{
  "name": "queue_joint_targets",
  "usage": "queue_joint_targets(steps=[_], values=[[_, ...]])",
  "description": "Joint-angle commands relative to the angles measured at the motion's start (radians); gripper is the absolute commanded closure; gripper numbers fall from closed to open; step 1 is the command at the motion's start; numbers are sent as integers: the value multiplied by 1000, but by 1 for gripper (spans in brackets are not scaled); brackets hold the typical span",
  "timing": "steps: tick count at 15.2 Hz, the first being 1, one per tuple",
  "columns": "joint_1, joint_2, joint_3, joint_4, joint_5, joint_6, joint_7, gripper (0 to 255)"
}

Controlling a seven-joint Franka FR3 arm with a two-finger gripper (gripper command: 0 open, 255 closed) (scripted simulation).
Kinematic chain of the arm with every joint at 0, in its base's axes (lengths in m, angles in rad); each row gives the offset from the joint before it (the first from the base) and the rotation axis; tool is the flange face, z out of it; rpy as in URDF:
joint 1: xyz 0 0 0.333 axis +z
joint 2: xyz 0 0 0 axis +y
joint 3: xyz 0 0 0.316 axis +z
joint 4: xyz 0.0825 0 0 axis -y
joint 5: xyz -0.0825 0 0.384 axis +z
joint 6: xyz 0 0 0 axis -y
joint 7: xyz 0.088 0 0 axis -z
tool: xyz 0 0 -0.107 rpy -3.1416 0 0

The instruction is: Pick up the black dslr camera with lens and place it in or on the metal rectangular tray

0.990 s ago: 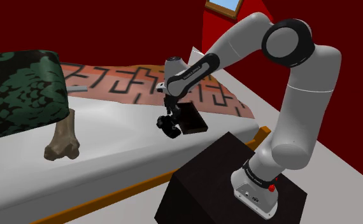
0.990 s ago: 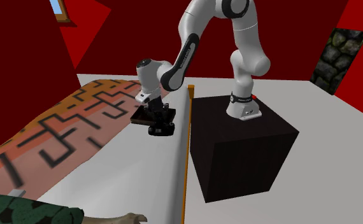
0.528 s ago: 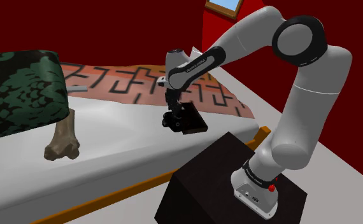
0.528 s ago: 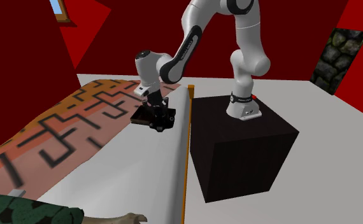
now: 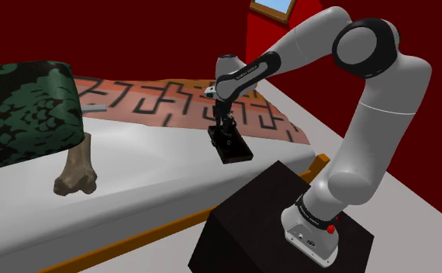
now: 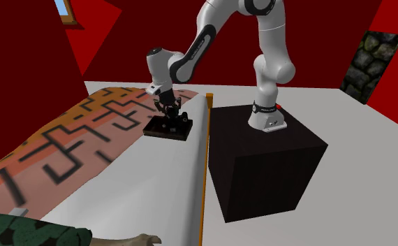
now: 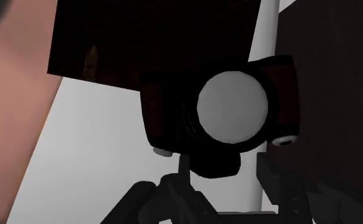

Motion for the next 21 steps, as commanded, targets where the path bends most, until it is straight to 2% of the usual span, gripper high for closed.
queue_joint_targets(steps=[1,8,13,21], values=[[-29,7,-17,24,0,-9,-48,255],[-134,53,-70,119,10,-37,-213,255],[-221,119,-102,240,30,-74,-346,255],[-227,191,-97,228,35,10,-338,255]])
